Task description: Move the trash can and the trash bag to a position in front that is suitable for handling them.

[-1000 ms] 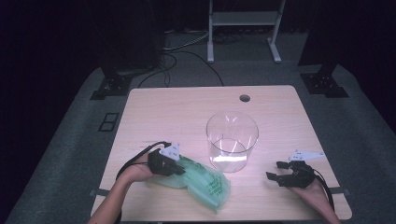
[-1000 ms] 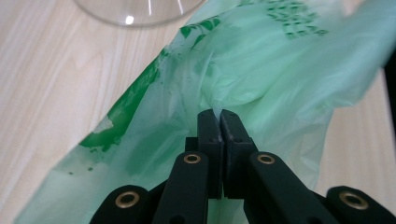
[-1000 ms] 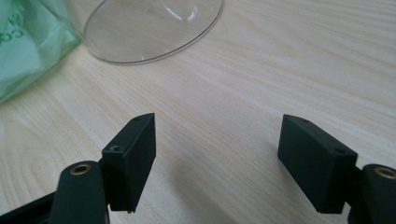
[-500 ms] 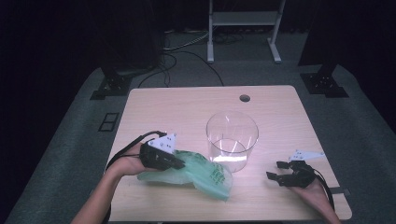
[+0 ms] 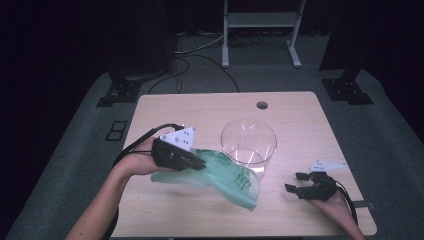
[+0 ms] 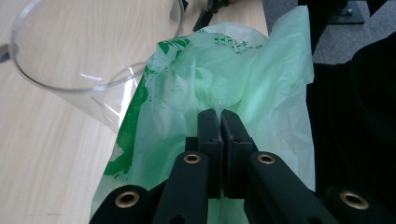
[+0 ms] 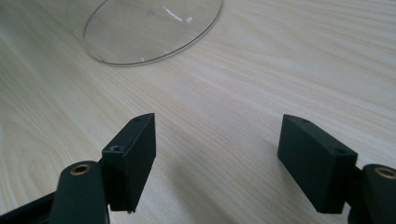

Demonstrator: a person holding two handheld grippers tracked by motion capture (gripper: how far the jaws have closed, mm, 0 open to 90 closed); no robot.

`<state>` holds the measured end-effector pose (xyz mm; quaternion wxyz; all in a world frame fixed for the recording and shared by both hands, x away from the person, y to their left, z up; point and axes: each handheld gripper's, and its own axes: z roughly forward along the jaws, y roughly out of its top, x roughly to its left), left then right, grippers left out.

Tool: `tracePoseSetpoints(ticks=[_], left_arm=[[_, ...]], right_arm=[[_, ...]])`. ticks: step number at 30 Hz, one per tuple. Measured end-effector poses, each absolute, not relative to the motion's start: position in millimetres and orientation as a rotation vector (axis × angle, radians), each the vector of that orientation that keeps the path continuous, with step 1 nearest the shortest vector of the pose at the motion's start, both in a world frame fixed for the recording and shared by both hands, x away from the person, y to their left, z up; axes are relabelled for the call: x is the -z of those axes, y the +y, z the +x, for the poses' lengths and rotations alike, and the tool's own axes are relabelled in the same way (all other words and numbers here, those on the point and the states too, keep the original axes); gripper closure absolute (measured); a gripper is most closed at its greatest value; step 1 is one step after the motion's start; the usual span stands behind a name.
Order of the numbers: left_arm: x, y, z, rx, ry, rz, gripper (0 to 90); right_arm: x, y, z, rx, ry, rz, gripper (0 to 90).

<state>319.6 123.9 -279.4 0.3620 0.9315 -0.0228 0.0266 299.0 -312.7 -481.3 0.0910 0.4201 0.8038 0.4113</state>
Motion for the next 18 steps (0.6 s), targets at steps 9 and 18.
tracePoseSetpoints(ticks=[9, 18], left_arm=[[257, 97, 327, -0.048, -0.115, 2.381, 88.0], [241, 76, 338, -0.054, -0.120, 2.389, 88.0]], right_arm=[[482, -315, 300, -1.225, 2.390, 1.251, 27.3], [482, -315, 301, -1.233, 2.388, 1.251, 27.3]])
